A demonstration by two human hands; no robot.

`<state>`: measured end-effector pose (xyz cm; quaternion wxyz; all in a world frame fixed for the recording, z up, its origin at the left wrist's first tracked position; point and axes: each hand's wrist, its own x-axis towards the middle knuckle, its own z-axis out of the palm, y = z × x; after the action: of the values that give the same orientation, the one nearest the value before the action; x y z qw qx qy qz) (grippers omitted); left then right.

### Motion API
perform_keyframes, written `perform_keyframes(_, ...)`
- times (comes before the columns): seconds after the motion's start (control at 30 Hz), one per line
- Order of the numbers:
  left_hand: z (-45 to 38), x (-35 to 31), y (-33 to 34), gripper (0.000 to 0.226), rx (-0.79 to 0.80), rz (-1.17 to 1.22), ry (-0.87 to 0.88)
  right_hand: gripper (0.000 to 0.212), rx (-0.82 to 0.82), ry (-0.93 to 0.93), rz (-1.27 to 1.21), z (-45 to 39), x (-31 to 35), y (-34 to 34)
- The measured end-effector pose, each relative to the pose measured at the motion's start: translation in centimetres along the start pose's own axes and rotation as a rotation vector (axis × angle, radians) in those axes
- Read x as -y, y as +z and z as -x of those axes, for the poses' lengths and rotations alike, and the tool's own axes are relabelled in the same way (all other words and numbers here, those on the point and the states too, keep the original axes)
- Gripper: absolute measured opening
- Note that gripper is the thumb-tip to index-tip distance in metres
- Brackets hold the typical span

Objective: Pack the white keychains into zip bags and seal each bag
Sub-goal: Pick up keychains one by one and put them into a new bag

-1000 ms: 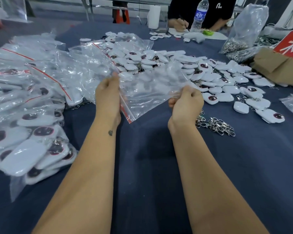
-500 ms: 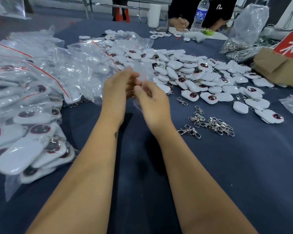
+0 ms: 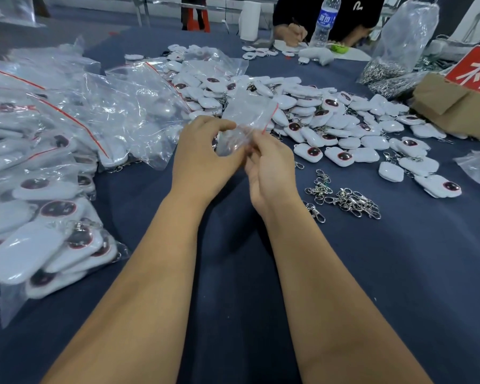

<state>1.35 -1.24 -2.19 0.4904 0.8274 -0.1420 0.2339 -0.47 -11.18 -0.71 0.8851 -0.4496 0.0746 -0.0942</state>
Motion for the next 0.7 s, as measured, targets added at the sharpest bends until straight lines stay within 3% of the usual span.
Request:
perform_keyframes(0.13,0.0,-0.2,-0.1,0.008,-0.103,-0.037,-0.04,0.022,-0.044,-0.089,0.208,0.1,-0.3,-0.1)
perform_keyframes(0.3,-0.3,-0.3,-0.6,0.02,-0.301,0.125,-0.173,0.015,-0.211,-0.165,0.318,0.2,0.2,-0.1)
perform_keyframes(0.43,-0.1,-0.8,-0.5,0.027,-0.228,0.138,-0.115,0.016,0.026,-0.164,0.305,0.6,0.5,0.2)
perform_keyframes(0.5,-0.2,-1.1,-0.8,0.023,-0.381,0.198,-0.091,0.017,-0.005,-0.178,0.349,0.5,0.5,-0.1)
perform_keyframes(0.57,-0.5,-1.3,-1.9,0.015,-0.649,0.249,-0.038,0.017,-0.129,-0.24,0.531,0.1,0.6,-0.7)
perform_keyframes(0.7,-1.0,-0.4,-3.7,0.017,-0.98,0.078,0.112,0.035,-0.235,-0.275,0.686,-0.4,0.9,-1.5)
